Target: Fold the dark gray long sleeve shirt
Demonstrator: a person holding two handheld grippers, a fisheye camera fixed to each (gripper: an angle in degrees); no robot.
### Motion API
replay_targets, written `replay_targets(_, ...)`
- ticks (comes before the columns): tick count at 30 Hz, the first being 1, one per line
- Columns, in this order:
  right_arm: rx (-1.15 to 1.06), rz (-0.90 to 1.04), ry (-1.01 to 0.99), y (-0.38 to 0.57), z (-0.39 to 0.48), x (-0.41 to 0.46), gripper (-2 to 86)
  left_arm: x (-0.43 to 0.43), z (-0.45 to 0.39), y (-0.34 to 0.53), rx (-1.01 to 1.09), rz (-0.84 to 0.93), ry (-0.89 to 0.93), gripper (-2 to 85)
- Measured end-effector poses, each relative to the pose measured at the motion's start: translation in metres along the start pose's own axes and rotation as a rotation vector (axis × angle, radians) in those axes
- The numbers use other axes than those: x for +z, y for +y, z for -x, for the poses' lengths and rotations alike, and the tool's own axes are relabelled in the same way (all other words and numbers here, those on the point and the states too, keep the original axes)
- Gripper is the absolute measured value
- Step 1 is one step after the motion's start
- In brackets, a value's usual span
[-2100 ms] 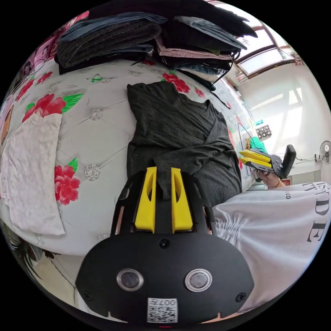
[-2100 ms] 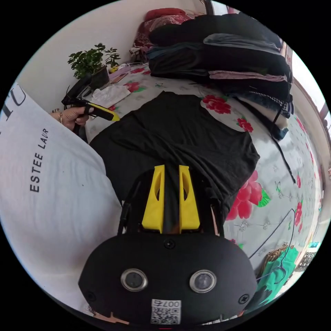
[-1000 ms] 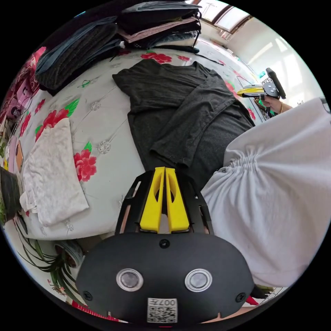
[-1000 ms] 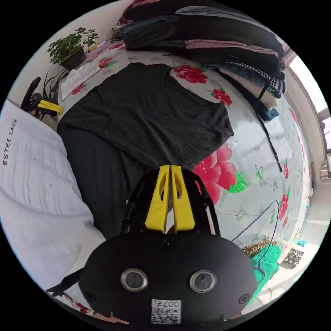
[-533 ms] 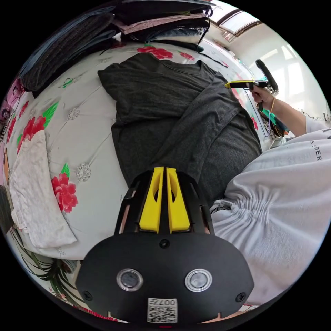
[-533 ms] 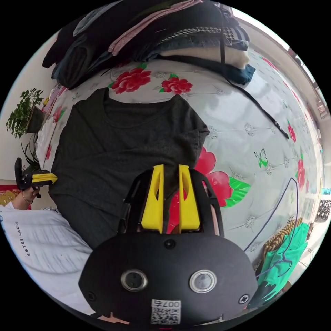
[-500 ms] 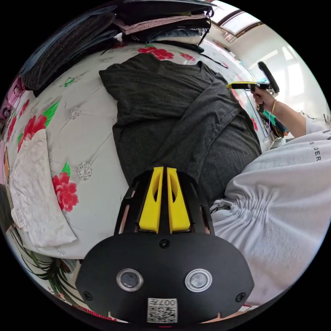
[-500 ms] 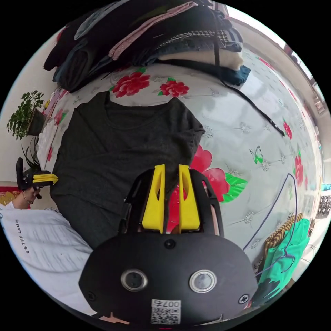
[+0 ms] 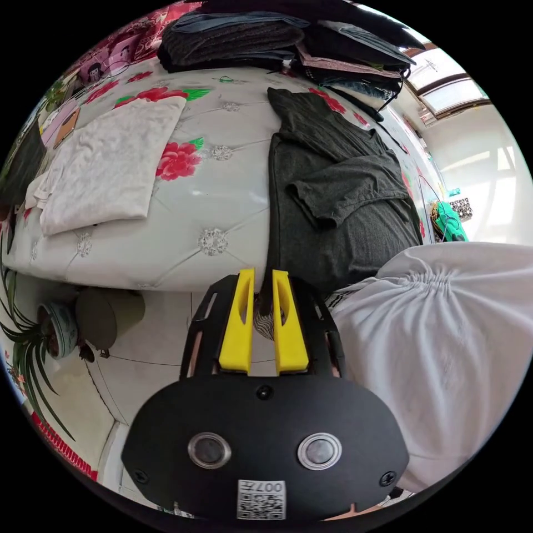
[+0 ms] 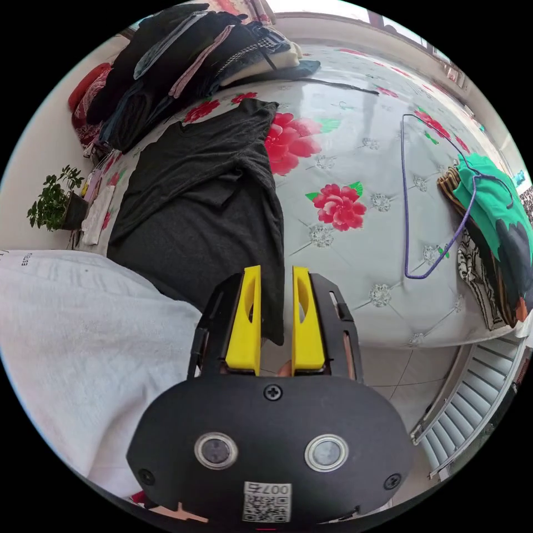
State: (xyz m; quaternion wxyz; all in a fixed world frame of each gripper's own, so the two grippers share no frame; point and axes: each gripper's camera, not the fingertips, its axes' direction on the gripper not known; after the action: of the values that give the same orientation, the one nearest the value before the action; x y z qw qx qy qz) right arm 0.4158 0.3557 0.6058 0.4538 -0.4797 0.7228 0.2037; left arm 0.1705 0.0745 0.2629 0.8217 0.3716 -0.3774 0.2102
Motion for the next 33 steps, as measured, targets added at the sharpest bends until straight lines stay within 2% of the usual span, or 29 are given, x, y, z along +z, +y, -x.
replay_targets(4, -0.045, 0.055, 0.045, 0.015, 0.012, 0.027, 2.1, 0.031, -0.022, -0.012, 0.084, 0.078, 0.031, 6.4)
replay_targets(7, -0.076, 0.054, 0.127, 0.015, 0.025, 0.046, 1.2, 0.038, -0.044, -0.022, 0.184, 0.117, -0.133, 1.0)
replay_targets(10, -0.093, 0.057, 0.125, 0.004, 0.029, 0.051, 0.2, 0.041, -0.051, -0.033, 0.25, 0.128, -0.059, -0.4)
replay_targets(12, -0.099, -0.005, 0.054, -0.011, 0.025, 0.042, 0.0, 0.038, -0.048, -0.048, 0.234, 0.087, -0.006, -0.6)
replay_targets(16, -0.111, -0.098, 0.042, -0.045, 0.023, 0.024, 0.0, 0.03, -0.033, -0.092, 0.103, -0.025, 0.081, 0.2)
replay_targets(19, -0.071, -0.111, 0.061, -0.071, 0.019, 0.025, 0.3, 0.037, -0.023, -0.107, 0.036, -0.052, 0.053, 4.2)
replay_targets(22, -0.039, -0.042, 0.075, -0.077, 0.01, 0.036, 1.3, 0.027, -0.016, -0.087, -0.009, -0.089, 0.009, 6.6)
replay_targets(26, -0.033, -0.039, 0.041, -0.04, -0.008, 0.042, 2.4, 0.021, -0.007, -0.031, -0.019, -0.103, -0.026, 7.1)
replay_targets(31, -0.068, 0.081, 0.027, -0.009, -0.016, 0.086, 3.6, 0.061, -0.015, 0.001, 0.026, 0.026, -0.023, 9.0)
replay_targets(33, -0.129, 0.082, 0.108, -0.006, -0.005, 0.1, 2.6, 0.065, -0.027, -0.001, 0.065, 0.037, -0.151, 8.2)
